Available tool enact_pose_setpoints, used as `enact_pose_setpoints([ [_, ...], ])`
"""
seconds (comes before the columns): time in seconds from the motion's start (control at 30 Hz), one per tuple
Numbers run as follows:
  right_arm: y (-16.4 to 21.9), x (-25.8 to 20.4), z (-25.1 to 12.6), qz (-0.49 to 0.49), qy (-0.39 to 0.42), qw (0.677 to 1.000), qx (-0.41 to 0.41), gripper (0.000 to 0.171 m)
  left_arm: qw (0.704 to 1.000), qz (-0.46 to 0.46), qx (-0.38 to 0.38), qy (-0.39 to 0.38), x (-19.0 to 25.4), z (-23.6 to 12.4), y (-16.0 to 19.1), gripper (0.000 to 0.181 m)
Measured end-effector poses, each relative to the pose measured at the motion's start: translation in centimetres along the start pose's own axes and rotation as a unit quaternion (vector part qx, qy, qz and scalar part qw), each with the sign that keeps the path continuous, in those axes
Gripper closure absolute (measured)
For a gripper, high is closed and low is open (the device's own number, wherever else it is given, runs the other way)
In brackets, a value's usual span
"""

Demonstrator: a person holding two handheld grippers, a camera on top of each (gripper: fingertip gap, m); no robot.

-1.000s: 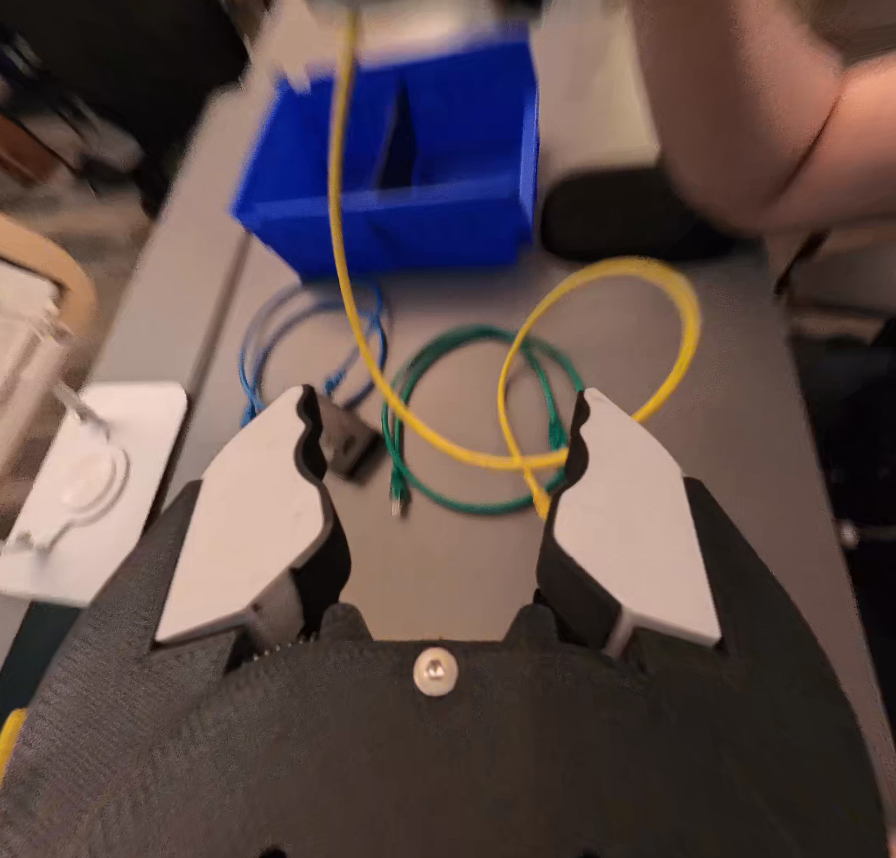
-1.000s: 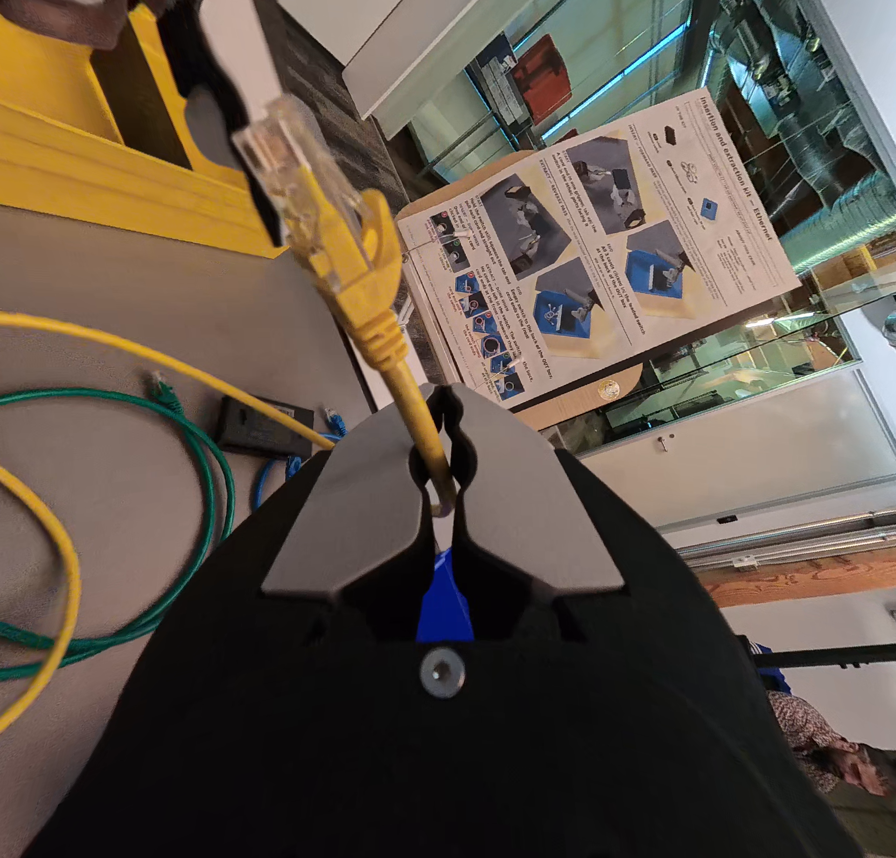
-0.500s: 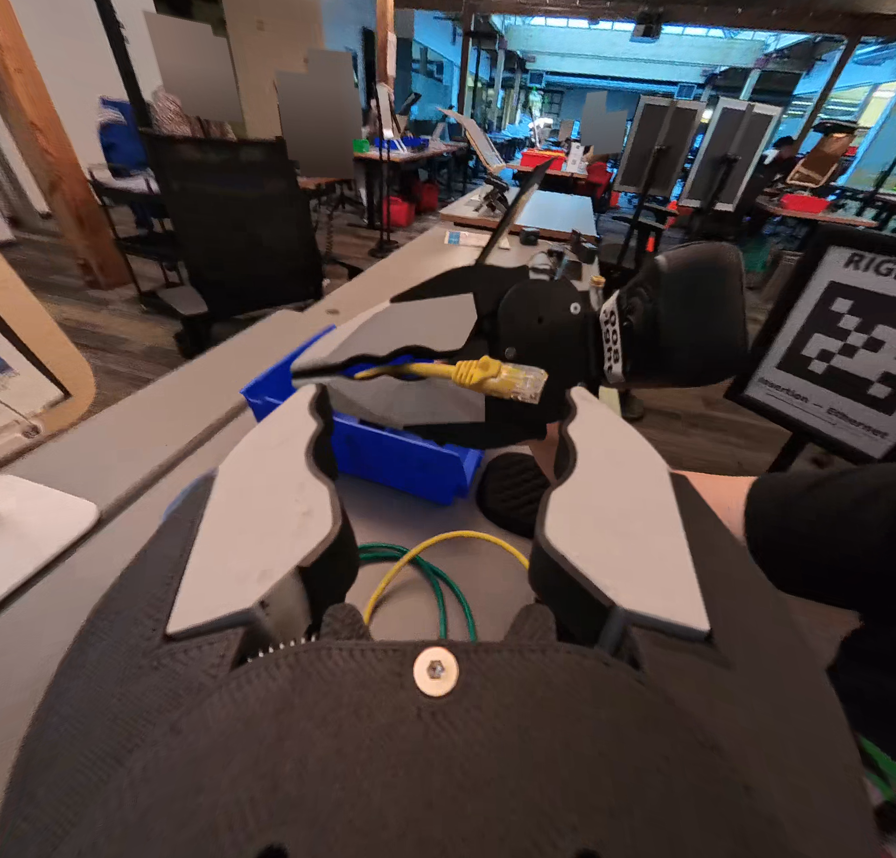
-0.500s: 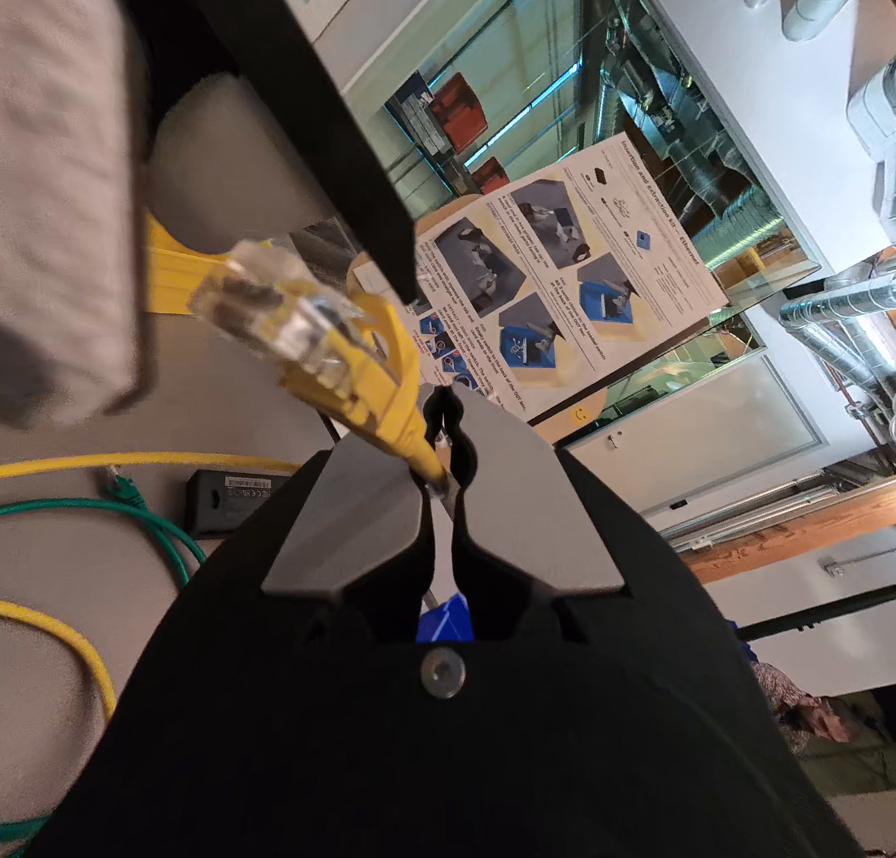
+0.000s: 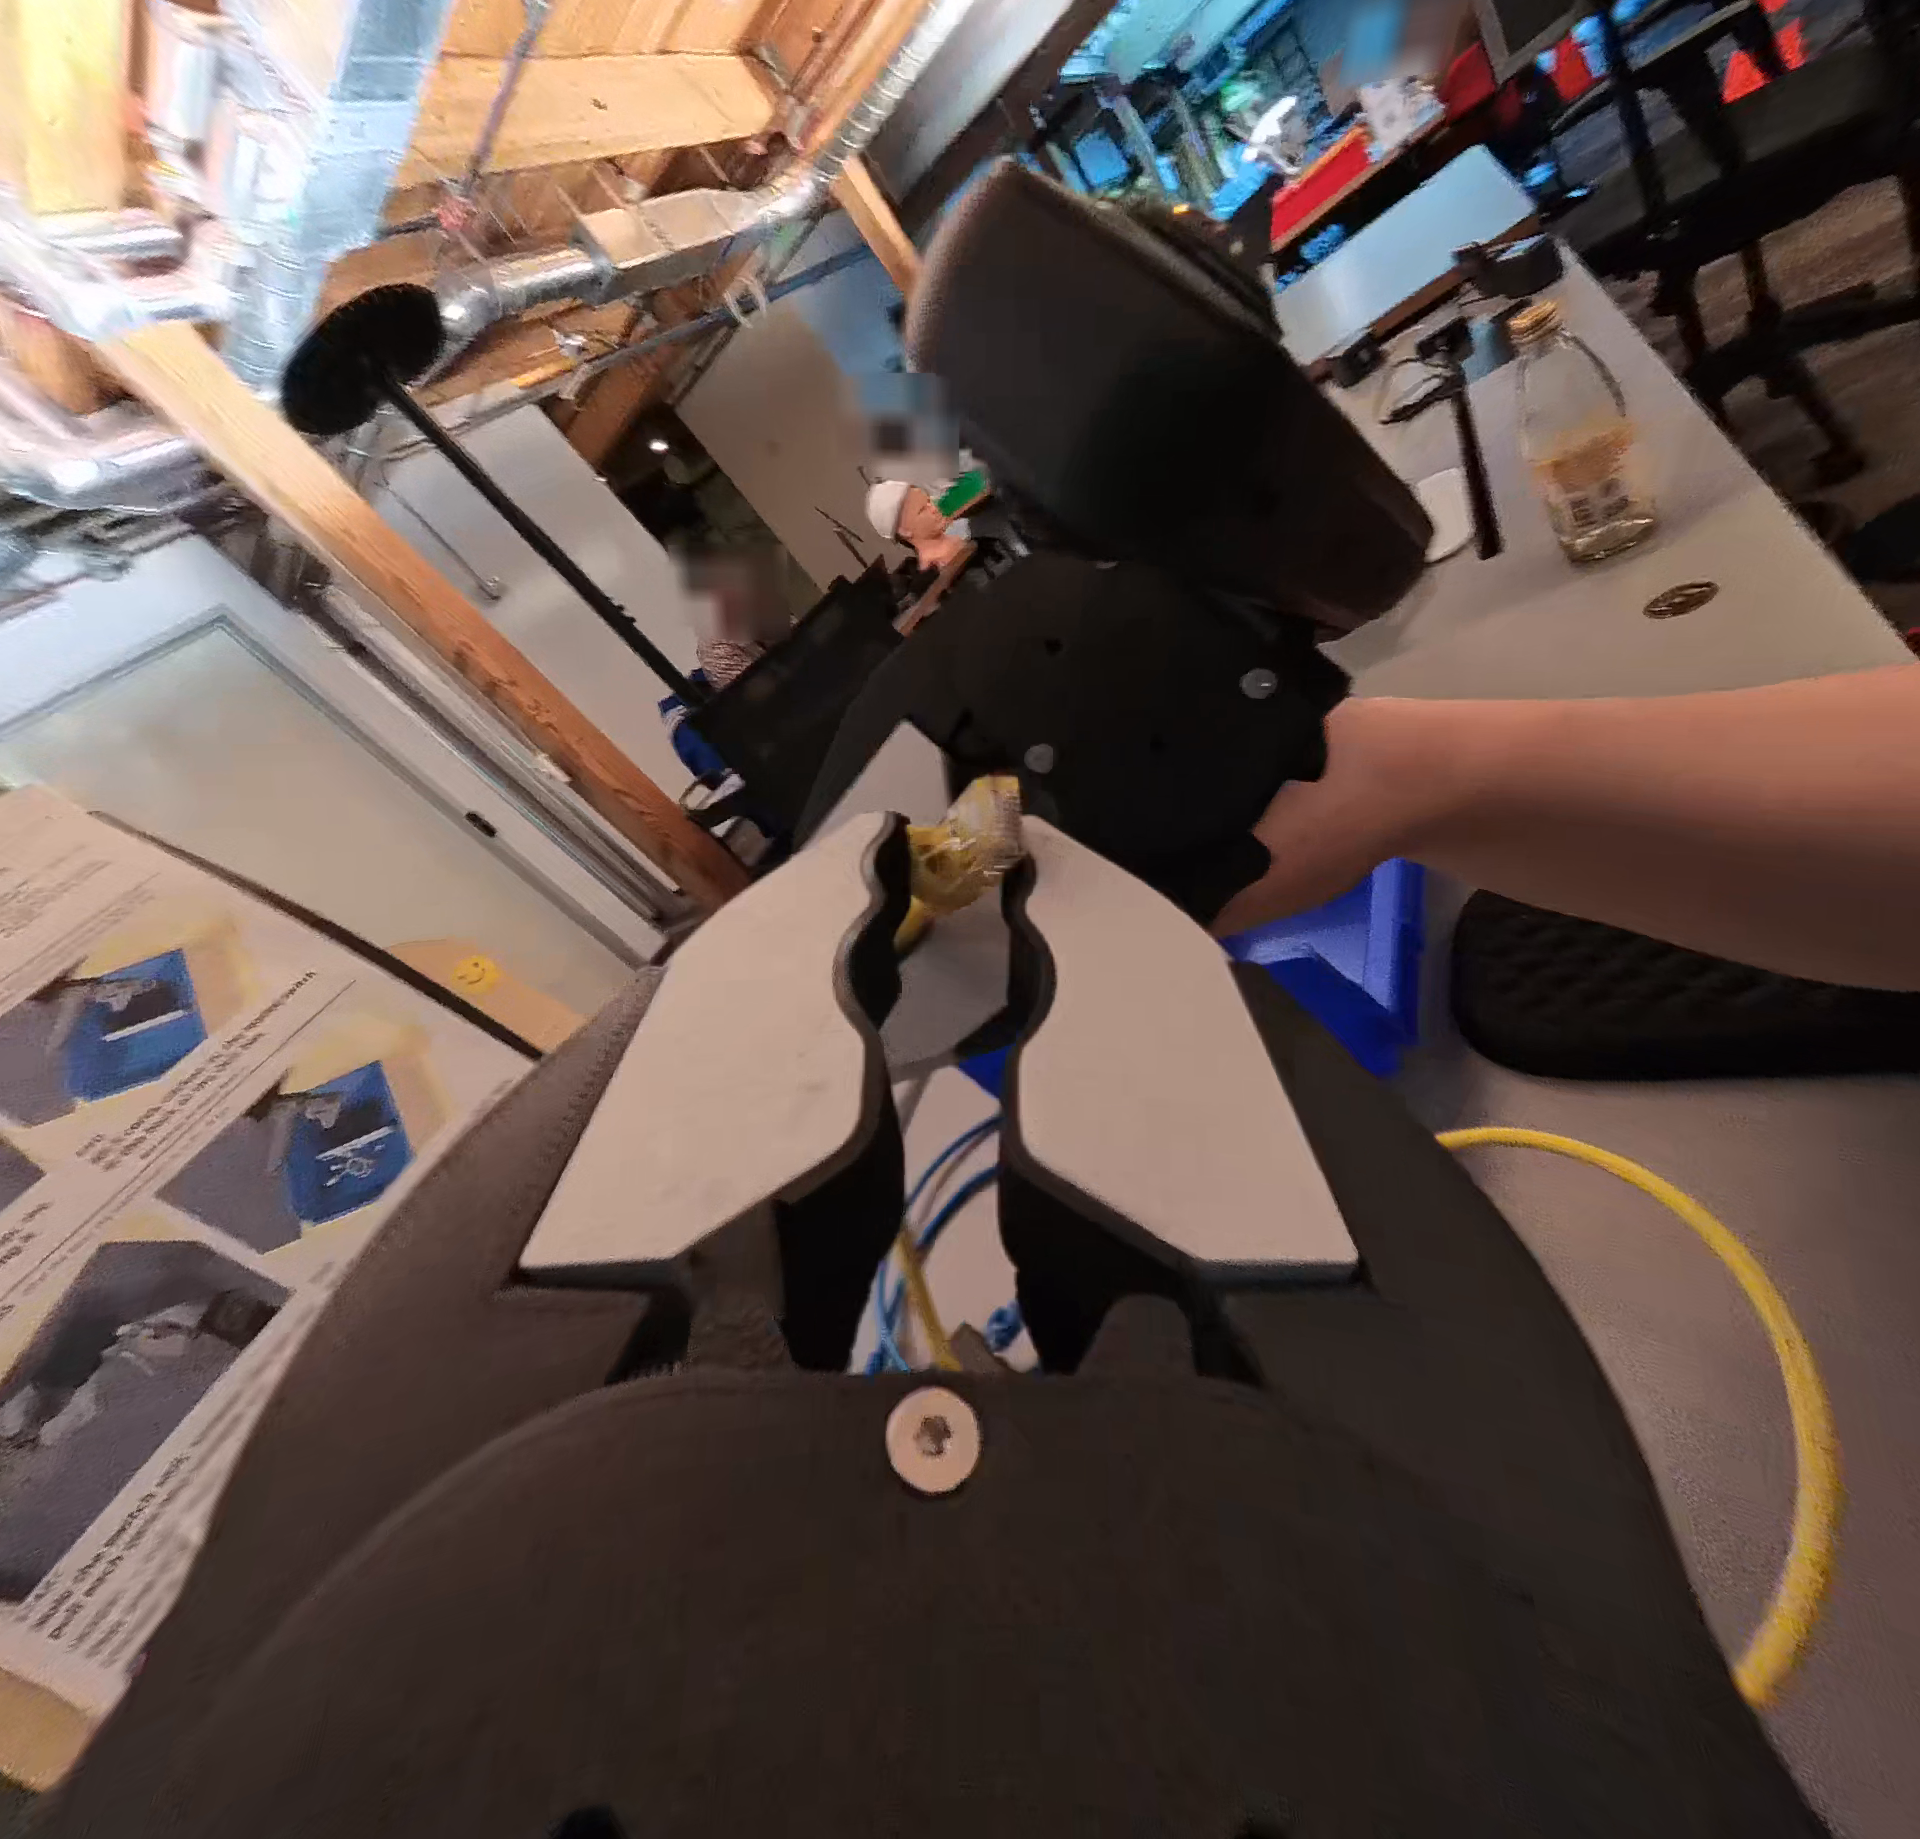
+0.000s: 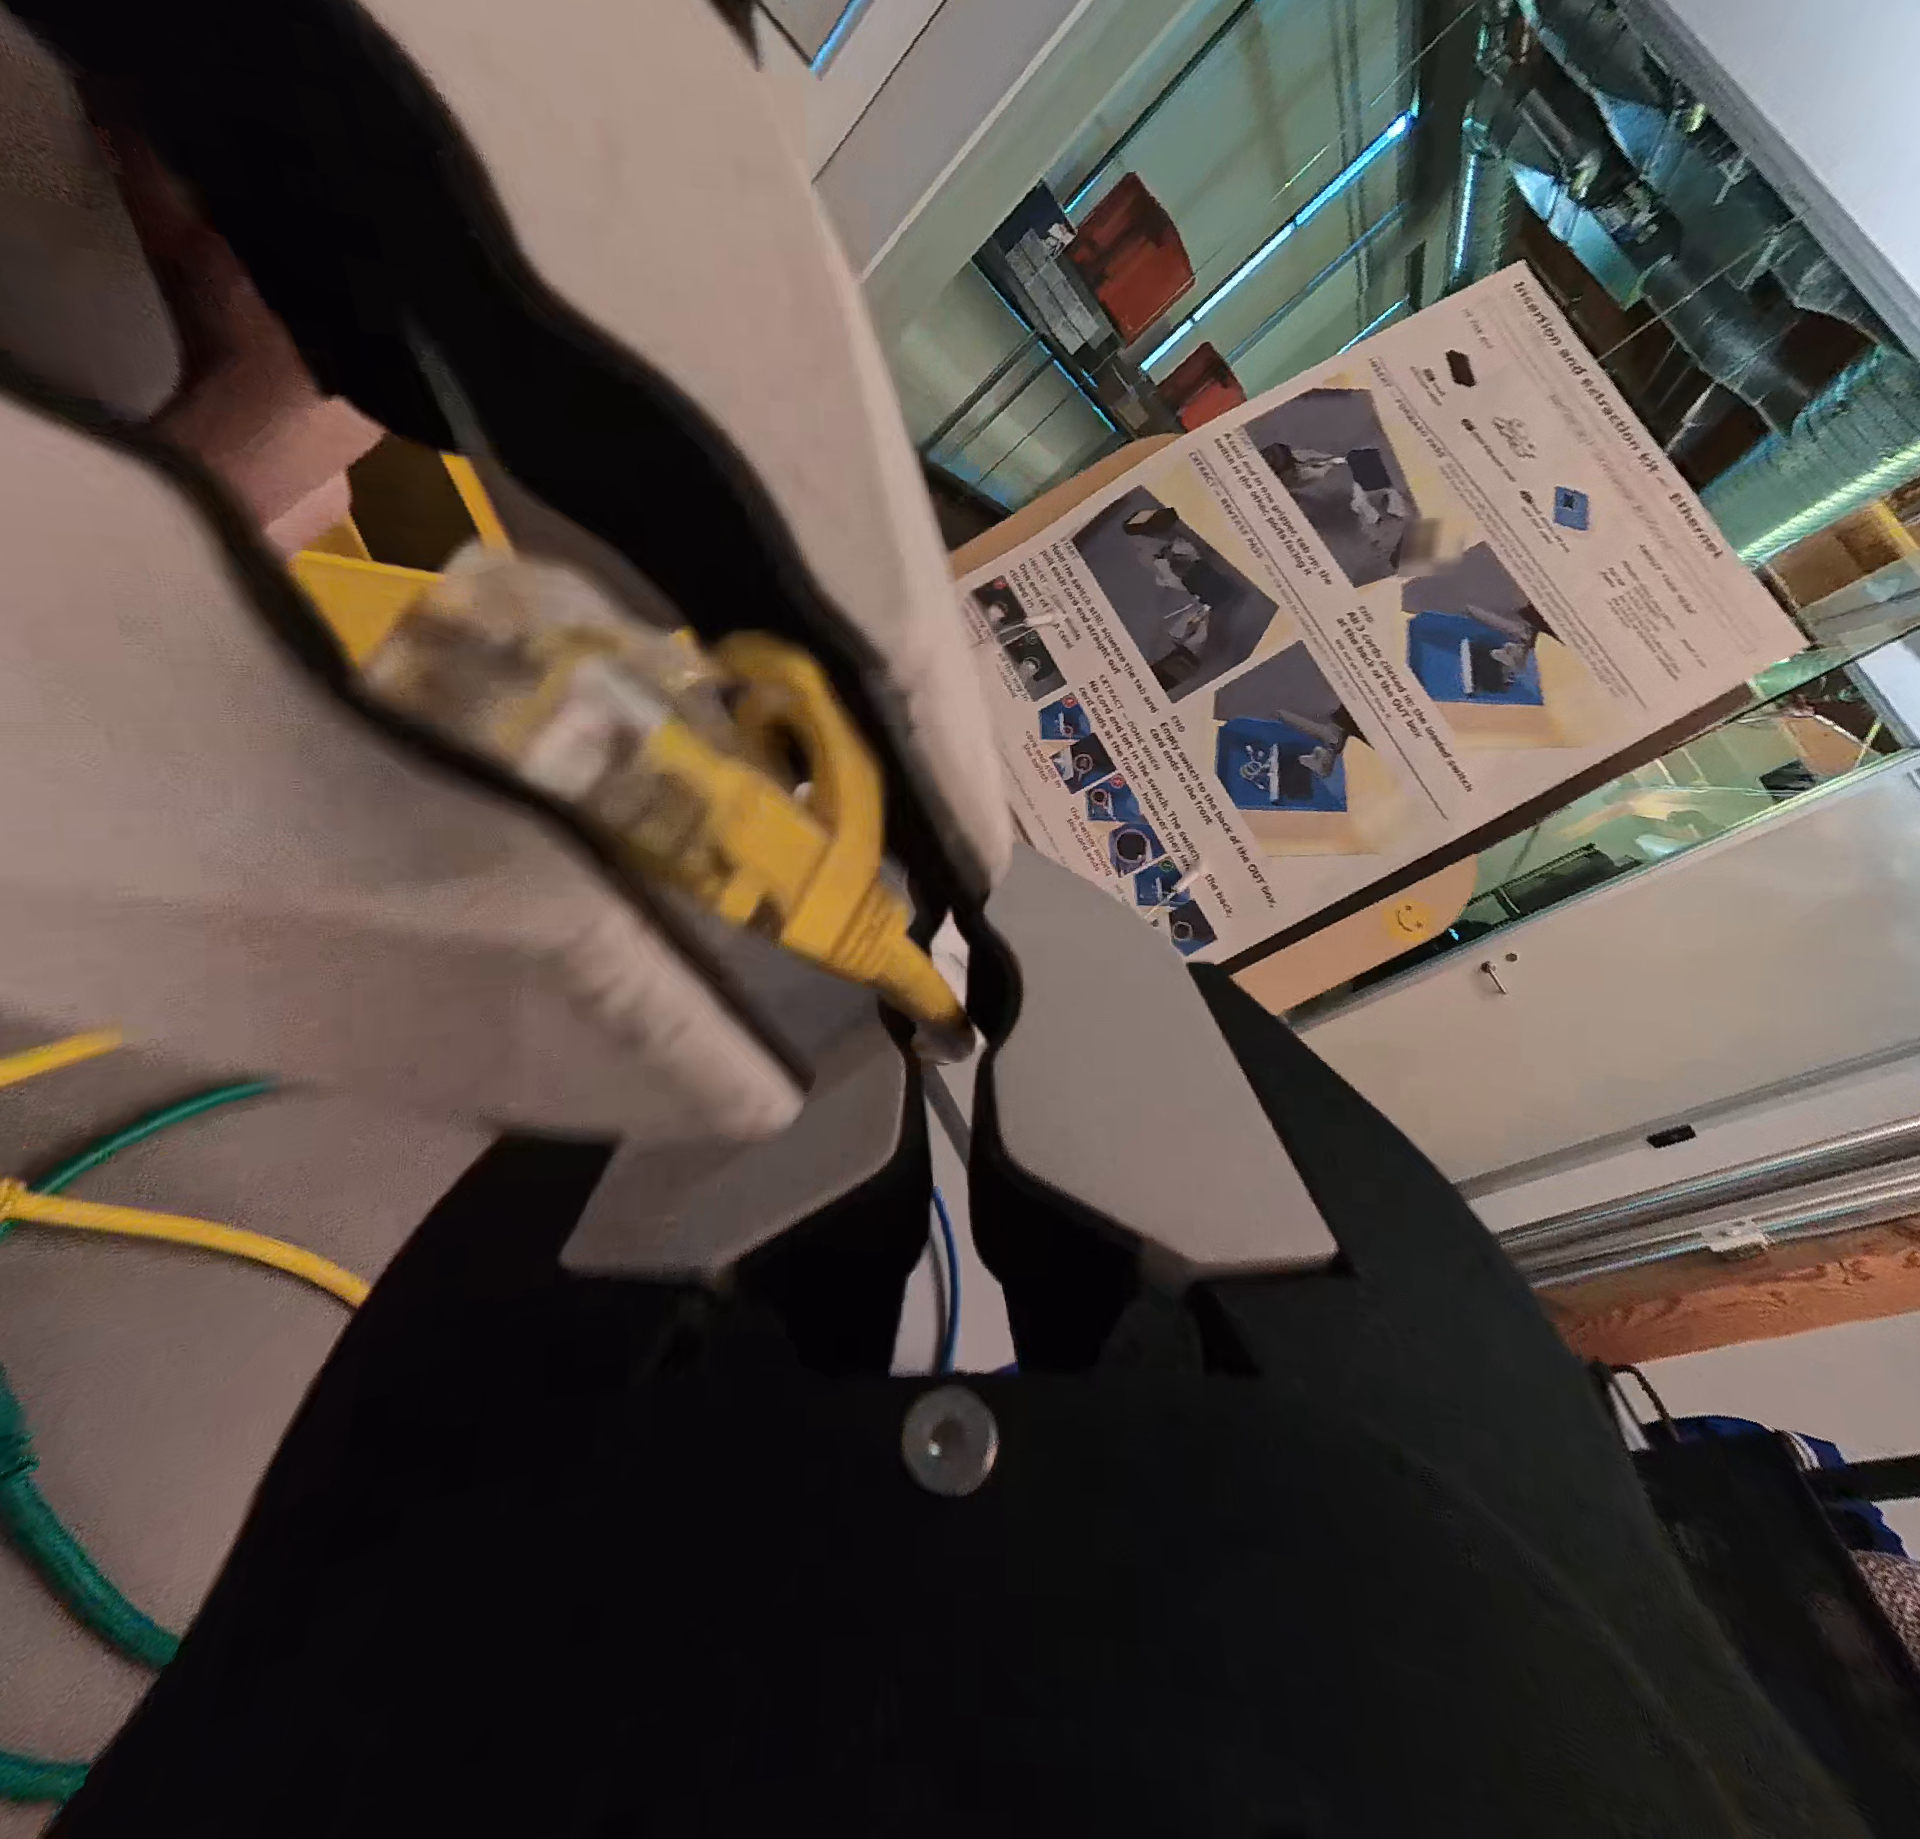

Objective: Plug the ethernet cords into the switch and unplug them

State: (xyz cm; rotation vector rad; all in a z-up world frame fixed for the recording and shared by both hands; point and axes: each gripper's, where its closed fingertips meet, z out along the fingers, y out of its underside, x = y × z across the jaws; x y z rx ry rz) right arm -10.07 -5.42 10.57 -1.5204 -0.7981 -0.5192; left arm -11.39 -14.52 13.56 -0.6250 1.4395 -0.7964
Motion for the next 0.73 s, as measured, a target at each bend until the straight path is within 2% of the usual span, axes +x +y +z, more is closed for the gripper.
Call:
enact_pose_setpoints([
  [0.1, 0.2, -0.1, 0.0, 0.027, -0.017, 0.999, 0.005, 0.170, 1.000, 0.017, -0.013, -0.014, -1.3, -0.8, 0.4, 0.167],
  [0.2, -0.6, 0.0, -1.5, 0.091, -0.071, 0.993, 0.029, 0.148, 1.000, -0.005, 0.010, -0.025, -3.6, -2.8, -0.2, 0.167],
  [0.27, -1.8, -0.4, -3.3, 0.174, -0.143, 0.972, 0.064, 0.148, 0.999, -0.028, 0.031, -0.024, -5.0, -4.5, -0.6, 0.167],
  [0.3, -2.8, -0.8, -4.4, 0.229, -0.198, 0.949, 0.091, 0.148, 0.998, -0.030, 0.038, -0.037, -5.9, -5.2, -0.7, 0.167],
  [0.33, -4.2, -1.4, -5.6, 0.290, -0.266, 0.911, 0.128, 0.148, 0.998, -0.027, 0.041, -0.041, -6.5, -5.9, -0.7, 0.167],
  [0.37, -6.0, -2.1, -7.2, 0.352, -0.350, 0.850, 0.176, 0.150, 0.998, -0.023, 0.047, -0.039, -6.7, -6.5, -0.8, 0.167],
  [0.43, -8.5, -2.8, -8.7, 0.472, -0.484, 0.696, 0.242, 0.148, 0.997, -0.016, 0.061, -0.041, -7.1, -7.4, -1.2, 0.168],
  [0.47, -8.9, -3.2, -7.9, 0.521, -0.516, 0.633, 0.247, 0.144, 0.997, -0.017, 0.067, -0.033, -6.9, -7.6, -1.4, 0.167],
  [0.57, -8.7, -3.7, -4.7, 0.614, -0.541, 0.504, 0.276, 0.134, 0.996, -0.023, 0.086, 0.000, -6.0, -7.9, -2.0, 0.167],
  [0.63, -8.3, -2.8, -3.8, 0.653, -0.535, 0.436, 0.311, 0.127, 0.996, -0.021, 0.088, 0.020, -5.2, -7.7, -2.2, 0.167],
  [0.67, -8.0, -2.4, -3.7, 0.660, -0.529, 0.420, 0.328, 0.129, 0.996, -0.020, 0.085, 0.029, -4.8, -7.5, -2.1, 0.167],
  [0.73, -8.0, -2.3, -3.9, 0.651, -0.527, 0.425, 0.345, 0.131, 0.995, -0.019, 0.083, 0.051, -3.9, -7.0, -2.0, 0.167],
])
